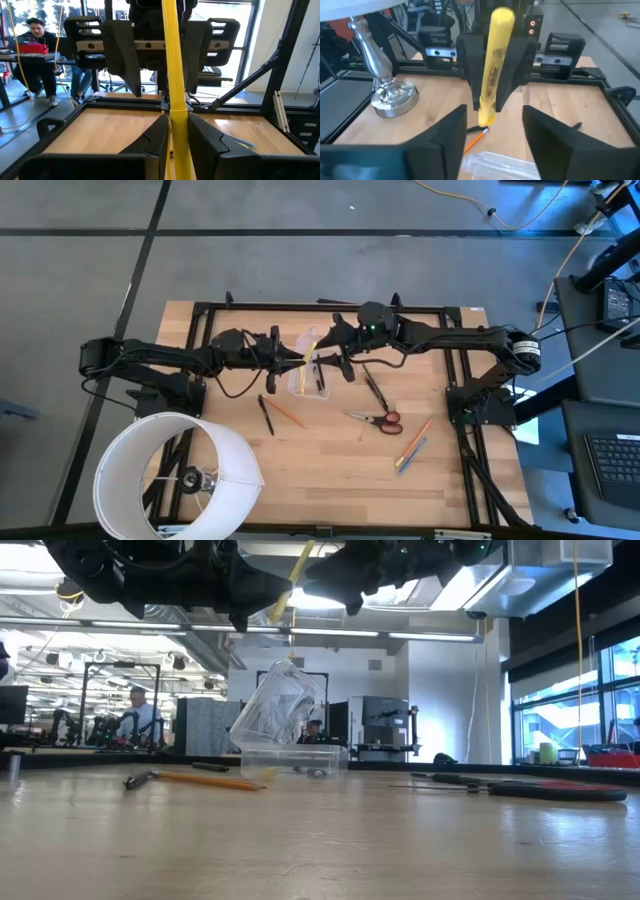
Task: Pick & place school supplies into a supply box
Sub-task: Put the yellow pen into the transparent supply box
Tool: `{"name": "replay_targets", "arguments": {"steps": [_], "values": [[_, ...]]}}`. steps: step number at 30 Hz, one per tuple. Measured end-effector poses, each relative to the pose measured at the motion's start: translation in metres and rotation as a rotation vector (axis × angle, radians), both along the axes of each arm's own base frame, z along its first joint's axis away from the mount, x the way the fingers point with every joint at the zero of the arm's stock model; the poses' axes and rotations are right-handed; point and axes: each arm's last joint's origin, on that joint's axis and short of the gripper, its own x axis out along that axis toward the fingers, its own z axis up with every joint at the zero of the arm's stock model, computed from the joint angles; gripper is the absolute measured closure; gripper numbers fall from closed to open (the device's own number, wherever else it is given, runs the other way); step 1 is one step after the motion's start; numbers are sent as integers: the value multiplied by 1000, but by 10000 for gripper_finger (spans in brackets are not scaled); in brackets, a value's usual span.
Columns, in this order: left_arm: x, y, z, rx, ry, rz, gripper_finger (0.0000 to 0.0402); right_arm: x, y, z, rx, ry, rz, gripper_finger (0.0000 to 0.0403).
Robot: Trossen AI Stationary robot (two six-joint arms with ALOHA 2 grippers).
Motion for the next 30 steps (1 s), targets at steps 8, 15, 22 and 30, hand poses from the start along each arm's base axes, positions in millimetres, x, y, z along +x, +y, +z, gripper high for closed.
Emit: {"name": "replay_targets", "arguments": {"steps": [8, 15, 22, 30], "values": [[0, 0, 1, 4, -9, 0, 348, 4, 6, 1, 16, -31, 12, 167], [0, 0, 1, 5, -8, -5, 348, 12, 21, 4, -10, -101, 34, 178], [0, 0, 1, 12, -7, -5, 348, 13, 23, 3, -34, -101, 19, 238], [0, 0, 1, 12, -6, -5, 348, 13, 22, 3, -48, -95, -20, 327]]}}
